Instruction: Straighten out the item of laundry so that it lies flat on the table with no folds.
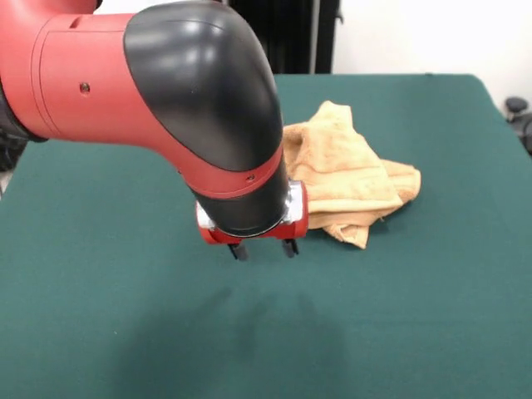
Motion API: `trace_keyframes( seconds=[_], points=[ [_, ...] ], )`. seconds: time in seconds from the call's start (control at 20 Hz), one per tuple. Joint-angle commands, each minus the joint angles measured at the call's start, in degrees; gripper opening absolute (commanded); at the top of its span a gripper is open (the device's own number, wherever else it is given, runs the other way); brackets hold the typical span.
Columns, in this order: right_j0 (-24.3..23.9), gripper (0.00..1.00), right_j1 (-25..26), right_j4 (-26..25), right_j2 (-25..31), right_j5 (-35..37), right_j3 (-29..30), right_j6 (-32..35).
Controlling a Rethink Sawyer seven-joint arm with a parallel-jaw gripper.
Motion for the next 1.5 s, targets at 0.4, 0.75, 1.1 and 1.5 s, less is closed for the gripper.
trace_keyframes(
  seconds=[0.4,0.75,1.1,1.5],
  points=[
    [2.61,1.00,7.02,6.11,3.48,11.47,2.54,10.71],
    [3.77,1.00,7.34,7.23,2.91,13.71,1.13,12.00],
    [5.53,1.00,7.35,4.66,0.23,13.67,-0.27,10.94],
    [6.61,1.00,7.41,0.95,-2.76,11.30,-2.01,8.49]
  ],
)
